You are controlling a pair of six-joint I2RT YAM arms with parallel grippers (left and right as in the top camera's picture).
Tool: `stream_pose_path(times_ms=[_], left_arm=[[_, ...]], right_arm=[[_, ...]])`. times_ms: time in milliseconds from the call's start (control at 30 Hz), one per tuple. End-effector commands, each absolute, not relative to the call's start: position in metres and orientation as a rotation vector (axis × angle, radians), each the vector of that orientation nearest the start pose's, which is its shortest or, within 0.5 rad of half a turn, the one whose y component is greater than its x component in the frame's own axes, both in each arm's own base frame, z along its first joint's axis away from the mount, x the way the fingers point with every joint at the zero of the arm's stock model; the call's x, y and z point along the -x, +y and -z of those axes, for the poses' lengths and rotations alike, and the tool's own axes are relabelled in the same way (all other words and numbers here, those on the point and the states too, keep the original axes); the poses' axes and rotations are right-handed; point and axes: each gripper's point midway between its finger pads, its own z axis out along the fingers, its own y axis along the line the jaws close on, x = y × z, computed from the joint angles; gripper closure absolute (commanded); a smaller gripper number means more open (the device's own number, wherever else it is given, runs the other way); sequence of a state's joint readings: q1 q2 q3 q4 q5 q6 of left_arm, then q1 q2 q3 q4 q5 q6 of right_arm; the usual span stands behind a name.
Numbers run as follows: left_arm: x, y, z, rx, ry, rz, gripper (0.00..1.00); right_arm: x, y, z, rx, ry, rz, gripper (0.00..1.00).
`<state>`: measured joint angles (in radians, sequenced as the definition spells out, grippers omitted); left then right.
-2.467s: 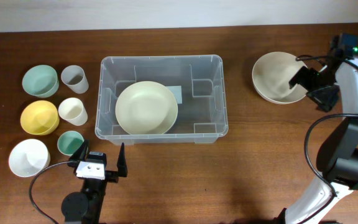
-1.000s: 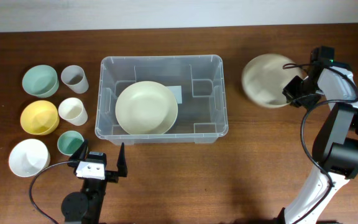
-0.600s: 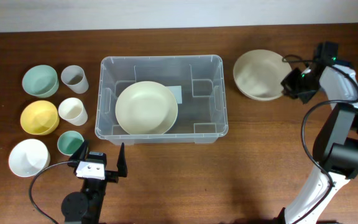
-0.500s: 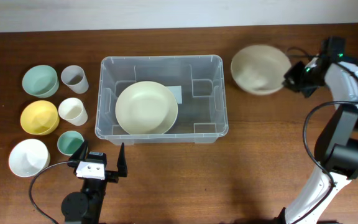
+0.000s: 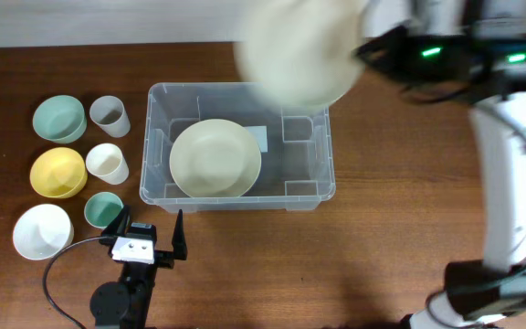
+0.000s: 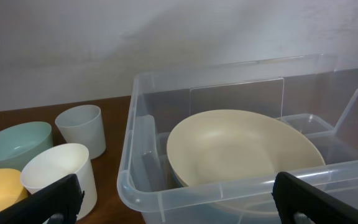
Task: Pack container
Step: 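Lift the cream bowl and lower it onto the stacked bowls, then press the cream bowl into the stack and open the right gripper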
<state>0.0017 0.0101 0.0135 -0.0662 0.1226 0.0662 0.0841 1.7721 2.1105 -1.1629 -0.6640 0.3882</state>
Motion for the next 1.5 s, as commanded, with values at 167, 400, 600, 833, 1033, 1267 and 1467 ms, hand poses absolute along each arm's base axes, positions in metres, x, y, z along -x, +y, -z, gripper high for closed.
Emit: stream_pose_path(times_ms=[167, 400, 600, 833, 1033, 1267, 1467], left_arm=[[-0.245, -0.019, -0.160, -0.137, 1.631, 0.048, 0.00], [-0.245, -0.019, -0.160, -0.137, 1.631, 0.048, 0.00], [-0.245, -0.019, -0.160, -0.137, 1.631, 0.048, 0.00], [-0.245, -0.019, -0.160, -0.137, 1.631, 0.048, 0.00], [-0.245, -0.019, -0.160, -0.137, 1.631, 0.048, 0.00], [-0.245, -0.019, -0.160, -0.137, 1.631, 0.048, 0.00], [-0.245, -0.019, -0.160, -0.137, 1.631, 0.048, 0.00]], right_arm=[[-0.388, 0.252, -0.257, 0.219, 2.691, -0.696, 0.96], [-0.390, 0.284, -0.182, 0.243, 2.867, -0.660, 0.96], [-0.400, 0.298, -0.136, 0.245, 2.936, -0.696, 0.96], [-0.412, 0.303, -0.116, 0.243, 2.932, -0.689, 0.96], [-0.419, 0.307, -0.109, 0.247, 2.913, -0.697, 0.96], [-0.420, 0.307, -0.100, 0.243, 2.925, -0.687, 0.76], [-0.427, 0.296, -0.096, 0.220, 2.920, -0.592, 0.72]])
